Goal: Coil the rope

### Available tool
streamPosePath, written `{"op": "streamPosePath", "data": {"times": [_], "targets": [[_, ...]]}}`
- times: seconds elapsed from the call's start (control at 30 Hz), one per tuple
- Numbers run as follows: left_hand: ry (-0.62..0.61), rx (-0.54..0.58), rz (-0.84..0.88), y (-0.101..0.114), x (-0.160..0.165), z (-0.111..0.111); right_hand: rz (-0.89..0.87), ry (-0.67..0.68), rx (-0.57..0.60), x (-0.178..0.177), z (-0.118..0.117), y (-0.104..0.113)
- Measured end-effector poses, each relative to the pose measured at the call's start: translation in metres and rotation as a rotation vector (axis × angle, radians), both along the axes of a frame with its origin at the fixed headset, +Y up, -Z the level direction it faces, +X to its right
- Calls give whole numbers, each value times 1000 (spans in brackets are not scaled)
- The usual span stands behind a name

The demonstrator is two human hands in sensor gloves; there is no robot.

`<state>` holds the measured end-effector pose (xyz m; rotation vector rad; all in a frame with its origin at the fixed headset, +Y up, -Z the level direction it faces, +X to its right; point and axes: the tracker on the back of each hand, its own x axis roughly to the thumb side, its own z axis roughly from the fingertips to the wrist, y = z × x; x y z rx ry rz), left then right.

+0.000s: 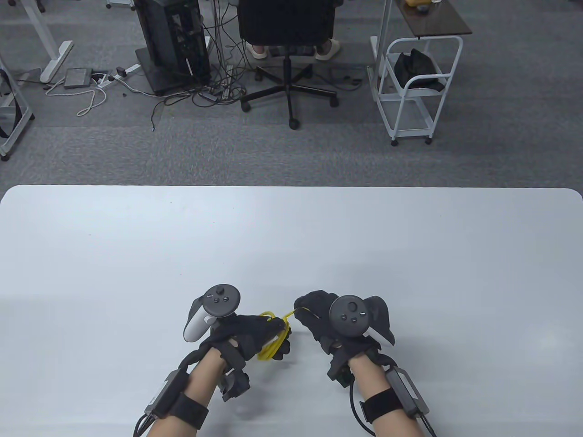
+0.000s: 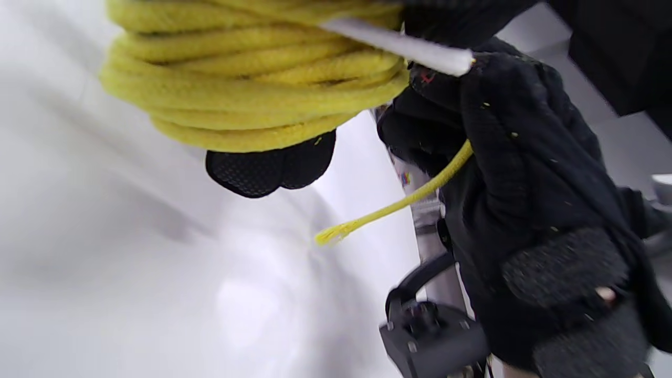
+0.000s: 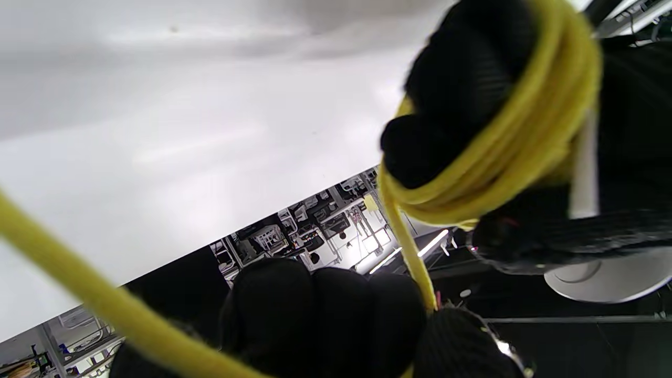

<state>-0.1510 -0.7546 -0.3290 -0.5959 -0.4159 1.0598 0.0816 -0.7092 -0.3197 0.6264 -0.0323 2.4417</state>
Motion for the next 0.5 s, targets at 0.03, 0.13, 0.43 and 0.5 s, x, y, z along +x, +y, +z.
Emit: {"op": "streamPosePath", "data": {"times": [0.03, 0.13, 0.43, 0.5], "targets": [[21, 12, 8, 1, -1, 0, -17, 2, -2, -2, 1, 1], [103, 21, 78, 2, -7, 0, -60, 27, -3, -12, 7, 3], [281, -21, 213, -2, -28, -3, 80, 119, 119, -46, 30, 11], [305, -41, 262, -2, -30, -3, 120, 147, 135, -53, 34, 10]]}}
